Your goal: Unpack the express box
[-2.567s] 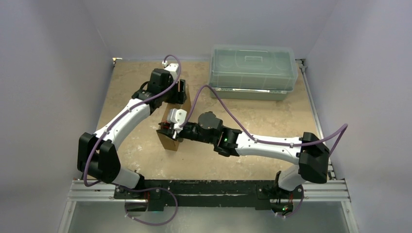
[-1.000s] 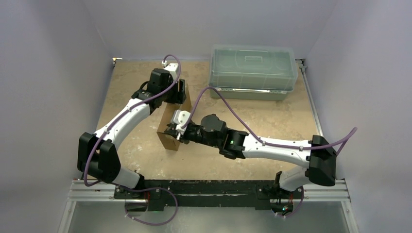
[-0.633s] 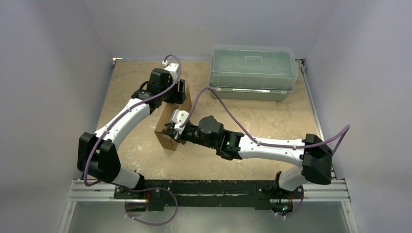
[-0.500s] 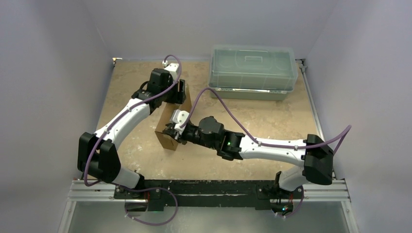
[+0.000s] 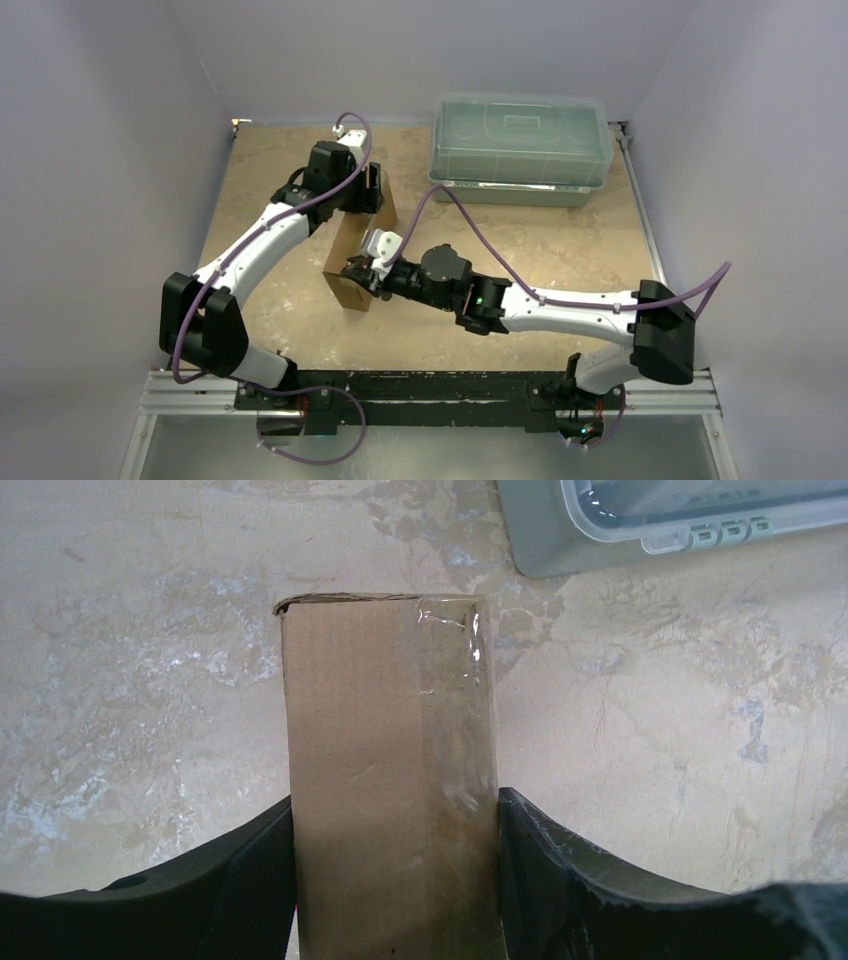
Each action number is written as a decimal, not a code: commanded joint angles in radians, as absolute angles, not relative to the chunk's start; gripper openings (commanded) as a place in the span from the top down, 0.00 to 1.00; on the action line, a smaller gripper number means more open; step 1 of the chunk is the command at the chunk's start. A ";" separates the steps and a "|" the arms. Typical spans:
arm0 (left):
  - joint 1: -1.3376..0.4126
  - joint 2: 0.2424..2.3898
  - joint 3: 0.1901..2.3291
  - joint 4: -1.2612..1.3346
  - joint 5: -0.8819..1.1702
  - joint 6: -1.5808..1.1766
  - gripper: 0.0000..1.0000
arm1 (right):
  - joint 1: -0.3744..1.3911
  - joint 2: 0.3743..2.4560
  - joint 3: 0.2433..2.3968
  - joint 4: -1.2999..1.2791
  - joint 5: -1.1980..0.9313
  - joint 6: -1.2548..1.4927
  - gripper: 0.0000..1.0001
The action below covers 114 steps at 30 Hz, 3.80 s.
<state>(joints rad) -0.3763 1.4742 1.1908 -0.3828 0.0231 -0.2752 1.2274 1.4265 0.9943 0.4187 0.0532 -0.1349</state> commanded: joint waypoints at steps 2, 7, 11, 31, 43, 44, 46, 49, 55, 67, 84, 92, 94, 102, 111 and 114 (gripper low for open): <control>-0.367 1.486 1.177 -0.417 0.028 -0.224 0.69 | 1.205 1.479 0.929 0.419 0.033 -0.109 1.00; -0.367 1.486 1.178 -0.417 0.030 -0.222 0.69 | 1.188 1.405 0.885 0.385 0.044 -0.098 1.00; -0.367 1.484 1.180 -0.417 0.033 -0.222 0.70 | 1.180 1.397 0.831 0.439 0.022 -0.079 1.00; -0.367 1.480 1.174 -0.414 0.023 -0.223 0.71 | 1.167 1.464 0.630 0.830 0.060 -0.019 1.00; -0.367 1.488 1.171 -0.408 0.047 -0.227 0.72 | 1.170 1.416 0.690 0.849 0.108 -0.081 1.00; -0.367 1.489 1.170 -0.408 0.049 -0.228 0.73 | 1.170 1.405 0.713 0.822 0.109 -0.091 1.00; -0.367 1.493 1.170 -0.408 0.050 -0.230 0.73 | 1.173 1.380 0.775 0.750 0.114 -0.106 1.00; -0.368 1.494 1.170 -0.408 0.054 -0.231 0.74 | 1.184 1.351 0.844 0.680 0.123 -0.126 1.00; -0.368 1.494 1.171 -0.408 0.051 -0.230 0.75 | 1.228 1.331 0.930 0.570 0.164 -0.198 1.00; -0.368 1.496 1.171 -0.408 0.052 -0.232 0.76 | 1.259 1.237 0.968 0.555 0.137 -0.119 1.00; -0.400 1.481 1.166 -0.400 0.083 -0.179 0.76 | 1.268 0.972 0.820 0.293 0.669 -0.082 1.00; -0.523 1.435 1.143 -0.405 0.086 -0.009 0.75 | 1.128 0.859 0.805 -0.042 0.879 0.142 1.00; -0.544 1.407 1.124 -0.402 0.107 0.044 0.75 | 1.022 0.847 0.808 -0.105 0.806 0.200 1.00; -0.588 1.246 1.000 -0.318 0.291 0.135 0.72 | 0.955 0.875 0.846 -0.195 0.573 0.268 1.00; -0.672 1.268 0.960 -0.347 0.367 0.194 0.68 | 0.956 0.830 0.842 -0.146 0.471 0.324 1.00; -0.706 1.260 0.929 -0.320 0.349 0.219 0.67 | 0.956 0.839 0.883 -0.174 0.541 0.372 1.00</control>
<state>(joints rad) -0.6643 1.2636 0.9794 -0.3462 0.3126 0.1673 0.9554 0.8391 0.8055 -0.1970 0.5056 0.2981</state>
